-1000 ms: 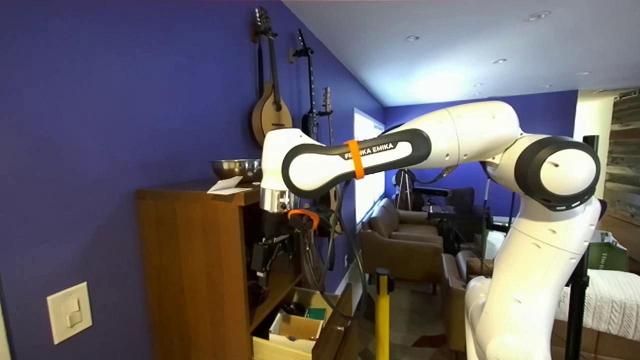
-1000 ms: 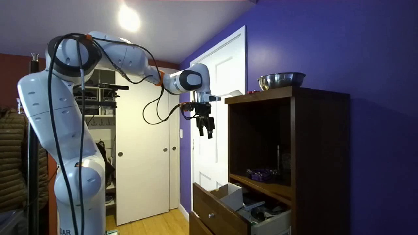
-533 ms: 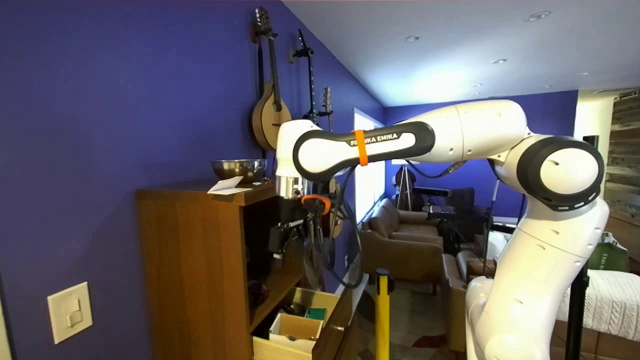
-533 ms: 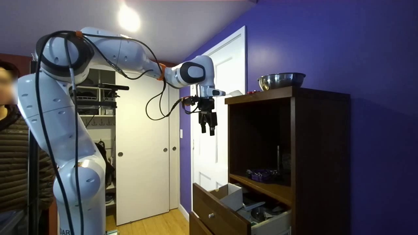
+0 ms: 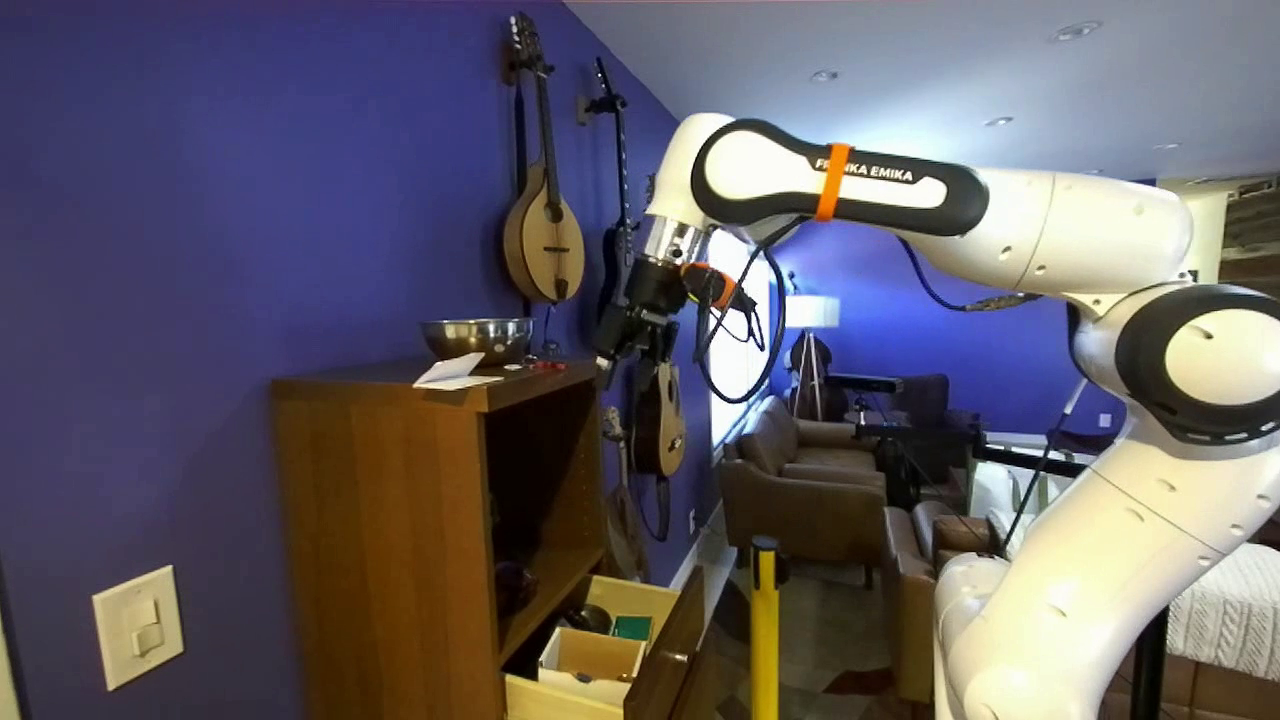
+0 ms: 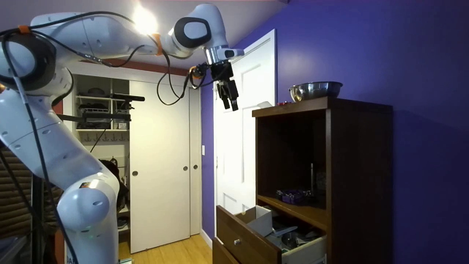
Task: Pick up the keys and put them in the open drawer
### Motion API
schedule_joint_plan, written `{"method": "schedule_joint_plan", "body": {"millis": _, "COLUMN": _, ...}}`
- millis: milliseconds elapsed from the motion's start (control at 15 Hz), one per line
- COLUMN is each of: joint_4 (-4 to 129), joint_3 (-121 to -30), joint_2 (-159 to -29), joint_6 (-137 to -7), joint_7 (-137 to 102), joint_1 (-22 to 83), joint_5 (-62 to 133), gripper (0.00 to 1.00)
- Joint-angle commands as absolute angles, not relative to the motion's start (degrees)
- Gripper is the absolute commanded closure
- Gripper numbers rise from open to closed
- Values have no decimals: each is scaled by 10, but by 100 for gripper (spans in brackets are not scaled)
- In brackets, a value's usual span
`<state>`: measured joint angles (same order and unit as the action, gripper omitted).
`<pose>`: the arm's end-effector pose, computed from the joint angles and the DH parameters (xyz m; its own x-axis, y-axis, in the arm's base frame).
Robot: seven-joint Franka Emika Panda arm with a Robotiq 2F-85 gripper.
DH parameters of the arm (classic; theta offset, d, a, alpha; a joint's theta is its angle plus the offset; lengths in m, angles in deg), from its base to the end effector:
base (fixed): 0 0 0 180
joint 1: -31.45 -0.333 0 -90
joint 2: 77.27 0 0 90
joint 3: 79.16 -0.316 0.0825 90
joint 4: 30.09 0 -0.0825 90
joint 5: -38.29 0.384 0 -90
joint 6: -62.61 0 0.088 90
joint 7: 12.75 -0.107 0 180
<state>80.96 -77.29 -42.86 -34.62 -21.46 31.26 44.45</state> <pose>0.3640 -0.0059 0.7407 0.9251 -0.1919 0.3278 -0.1404 -0.9746 -0.1744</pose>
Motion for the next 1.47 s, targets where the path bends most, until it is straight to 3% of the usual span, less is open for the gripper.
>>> {"method": "schedule_joint_plan", "body": {"millis": 0, "joint_4": 787, "joint_3": -806, "joint_2": -427, "joint_6": -443, "joint_7": -255, "joint_1": 325, "joint_5": 455, "gripper": 0}}
{"method": "schedule_joint_plan", "body": {"millis": 400, "joint_4": 762, "joint_3": -867, "joint_2": -501, "joint_6": -650, "joint_7": -271, "joint_1": 367, "joint_5": 328, "gripper": 0}}
{"method": "schedule_joint_plan", "body": {"millis": 733, "joint_4": 715, "joint_3": -806, "joint_2": -543, "joint_6": -598, "joint_7": -213, "joint_1": 372, "joint_5": 316, "gripper": 0}}
{"method": "schedule_joint_plan", "body": {"millis": 1400, "joint_4": 747, "joint_3": -770, "joint_2": -558, "joint_6": -627, "joint_7": -71, "joint_1": 334, "joint_5": 326, "gripper": 0}}
